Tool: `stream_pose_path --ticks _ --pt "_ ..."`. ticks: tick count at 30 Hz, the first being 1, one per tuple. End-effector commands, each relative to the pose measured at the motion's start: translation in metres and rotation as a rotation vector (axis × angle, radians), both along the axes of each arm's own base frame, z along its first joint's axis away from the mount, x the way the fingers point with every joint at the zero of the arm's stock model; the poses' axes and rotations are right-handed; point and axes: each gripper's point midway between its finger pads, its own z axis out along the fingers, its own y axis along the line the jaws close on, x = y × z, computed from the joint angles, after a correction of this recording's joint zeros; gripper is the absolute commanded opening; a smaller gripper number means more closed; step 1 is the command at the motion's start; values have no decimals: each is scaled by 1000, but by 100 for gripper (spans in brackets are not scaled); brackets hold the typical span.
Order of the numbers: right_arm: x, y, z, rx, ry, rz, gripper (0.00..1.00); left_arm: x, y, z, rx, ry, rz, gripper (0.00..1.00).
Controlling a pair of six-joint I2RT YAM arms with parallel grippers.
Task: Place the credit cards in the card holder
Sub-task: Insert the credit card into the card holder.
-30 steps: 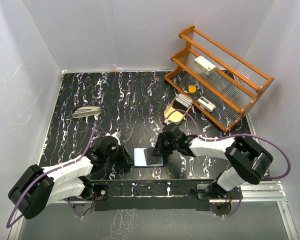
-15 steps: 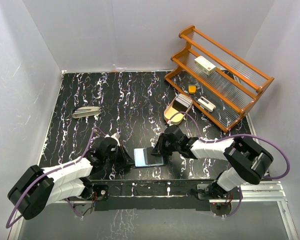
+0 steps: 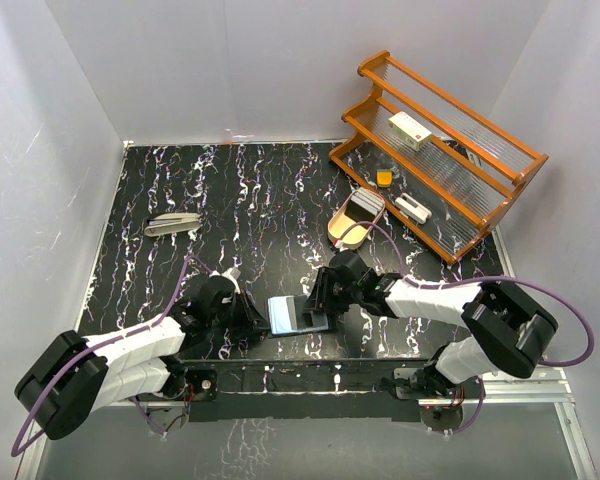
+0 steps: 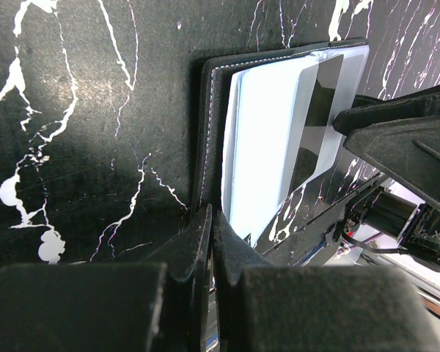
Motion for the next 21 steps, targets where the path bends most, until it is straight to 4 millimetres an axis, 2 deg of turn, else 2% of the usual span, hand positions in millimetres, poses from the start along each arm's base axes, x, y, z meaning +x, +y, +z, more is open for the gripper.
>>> stream_pose_path --ticks 1,11,21 --pt "0 0 5 -28 -17 32 33 -11 7 -10 45 40 -16 0" --pt "-3 20 3 9 -5 91 34 -8 7 -10 56 33 -20 0" --pt "-11 56 16 63 -31 195 34 -6 6 -10 61 27 -26 0"
